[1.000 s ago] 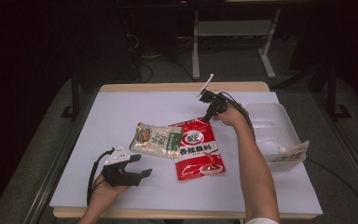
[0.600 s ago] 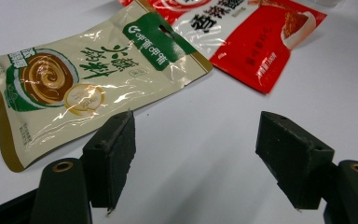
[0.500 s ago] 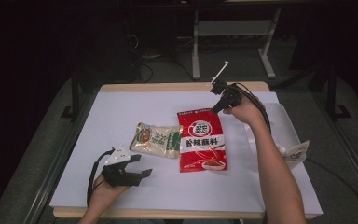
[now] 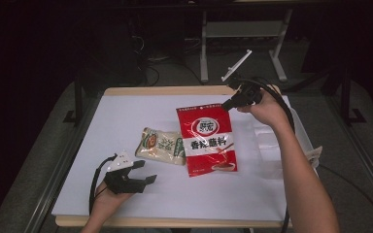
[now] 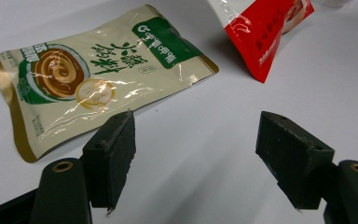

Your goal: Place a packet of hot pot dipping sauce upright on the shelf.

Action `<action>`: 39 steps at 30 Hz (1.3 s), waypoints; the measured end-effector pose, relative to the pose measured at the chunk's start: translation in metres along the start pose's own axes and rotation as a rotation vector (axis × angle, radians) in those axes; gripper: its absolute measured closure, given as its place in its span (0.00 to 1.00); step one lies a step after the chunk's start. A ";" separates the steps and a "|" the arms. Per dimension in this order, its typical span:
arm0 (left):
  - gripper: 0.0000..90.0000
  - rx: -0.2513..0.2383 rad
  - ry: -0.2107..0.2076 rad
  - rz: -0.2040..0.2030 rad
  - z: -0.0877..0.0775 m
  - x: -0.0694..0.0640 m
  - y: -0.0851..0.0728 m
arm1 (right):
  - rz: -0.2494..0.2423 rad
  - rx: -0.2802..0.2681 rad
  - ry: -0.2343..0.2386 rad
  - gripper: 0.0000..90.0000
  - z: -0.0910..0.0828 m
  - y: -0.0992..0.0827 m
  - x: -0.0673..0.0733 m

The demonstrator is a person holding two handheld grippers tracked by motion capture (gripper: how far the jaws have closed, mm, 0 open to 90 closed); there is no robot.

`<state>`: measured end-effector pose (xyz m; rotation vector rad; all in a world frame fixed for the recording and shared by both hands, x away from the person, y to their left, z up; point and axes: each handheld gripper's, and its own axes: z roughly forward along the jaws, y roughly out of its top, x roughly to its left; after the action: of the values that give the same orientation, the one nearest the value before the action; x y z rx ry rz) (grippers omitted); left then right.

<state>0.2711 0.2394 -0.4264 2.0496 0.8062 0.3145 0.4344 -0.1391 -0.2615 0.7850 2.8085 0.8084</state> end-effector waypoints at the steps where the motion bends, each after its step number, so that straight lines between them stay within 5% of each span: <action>1: 0.31 -0.001 0.000 -0.001 -0.001 0.001 -0.001 | -0.010 -0.019 0.008 1.00 -0.005 0.001 0.002; 14: 0.31 0.002 0.019 -0.017 -0.007 0.006 -0.003 | -0.104 -0.093 -0.015 1.00 -0.042 0.004 0.030; 21: 0.31 -0.006 0.027 -0.026 -0.009 0.010 -0.005 | -0.108 -0.096 -0.020 1.00 -0.059 0.003 0.035; 39: 0.31 0.003 0.033 -0.025 -0.010 0.011 -0.006 | -0.090 -0.080 -0.096 1.00 -0.103 -0.011 0.025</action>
<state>0.2720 0.2557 -0.4266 2.0400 0.8520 0.3342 0.3829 -0.1821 -0.1793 0.6622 2.6880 0.8396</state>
